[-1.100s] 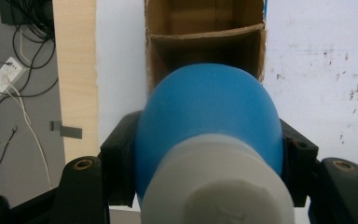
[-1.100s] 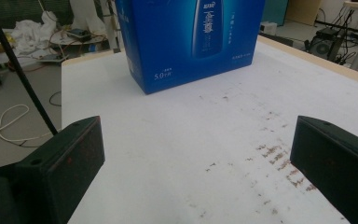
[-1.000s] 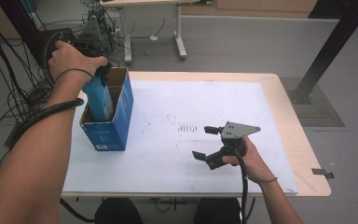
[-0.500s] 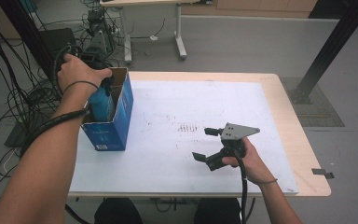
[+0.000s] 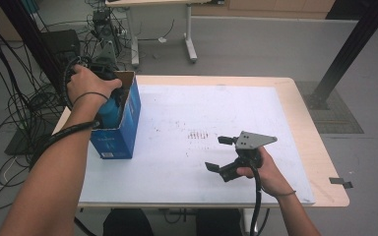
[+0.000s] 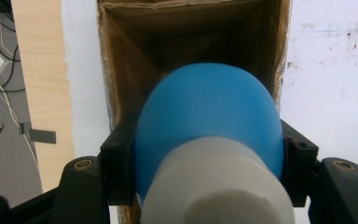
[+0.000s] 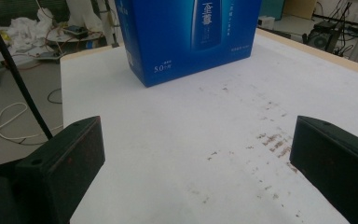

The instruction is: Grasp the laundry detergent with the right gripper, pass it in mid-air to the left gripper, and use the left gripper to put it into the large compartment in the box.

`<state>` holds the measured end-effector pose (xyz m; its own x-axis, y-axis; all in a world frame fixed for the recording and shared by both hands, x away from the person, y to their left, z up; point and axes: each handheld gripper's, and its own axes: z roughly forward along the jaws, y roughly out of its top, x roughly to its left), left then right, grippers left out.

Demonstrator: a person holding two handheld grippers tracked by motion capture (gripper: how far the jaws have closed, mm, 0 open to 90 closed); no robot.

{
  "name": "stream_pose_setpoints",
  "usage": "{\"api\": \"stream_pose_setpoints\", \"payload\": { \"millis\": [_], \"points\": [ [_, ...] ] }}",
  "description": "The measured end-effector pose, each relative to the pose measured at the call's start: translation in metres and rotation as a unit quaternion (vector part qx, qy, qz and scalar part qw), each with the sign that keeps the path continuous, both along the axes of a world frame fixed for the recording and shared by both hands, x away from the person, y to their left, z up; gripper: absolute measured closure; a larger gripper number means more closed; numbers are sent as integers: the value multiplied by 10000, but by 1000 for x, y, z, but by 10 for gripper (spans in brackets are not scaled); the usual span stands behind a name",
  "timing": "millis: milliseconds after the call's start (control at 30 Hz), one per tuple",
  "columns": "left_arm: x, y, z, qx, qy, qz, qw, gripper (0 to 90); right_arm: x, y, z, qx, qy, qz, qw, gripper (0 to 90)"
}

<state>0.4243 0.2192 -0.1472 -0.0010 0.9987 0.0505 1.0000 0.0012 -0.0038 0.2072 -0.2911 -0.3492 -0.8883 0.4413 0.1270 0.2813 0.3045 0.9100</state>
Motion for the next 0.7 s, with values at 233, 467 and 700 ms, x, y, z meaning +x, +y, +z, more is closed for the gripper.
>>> {"api": "stream_pose_setpoints", "payload": {
  "millis": [233,467,700],
  "points": [
    [-1,-4,-5,53,6,-7,10000,379,-4,-6,2,-33,0,-67,10000,32],
    [-3,0,-13,6,57,25,10000,379,-5,-7,5,-44,-34,-79,10000,32],
    [-3,-1,-20,82,99,38,9999,378,-7,-7,6,-43,-16,-77,10000,32]
  ]
}}
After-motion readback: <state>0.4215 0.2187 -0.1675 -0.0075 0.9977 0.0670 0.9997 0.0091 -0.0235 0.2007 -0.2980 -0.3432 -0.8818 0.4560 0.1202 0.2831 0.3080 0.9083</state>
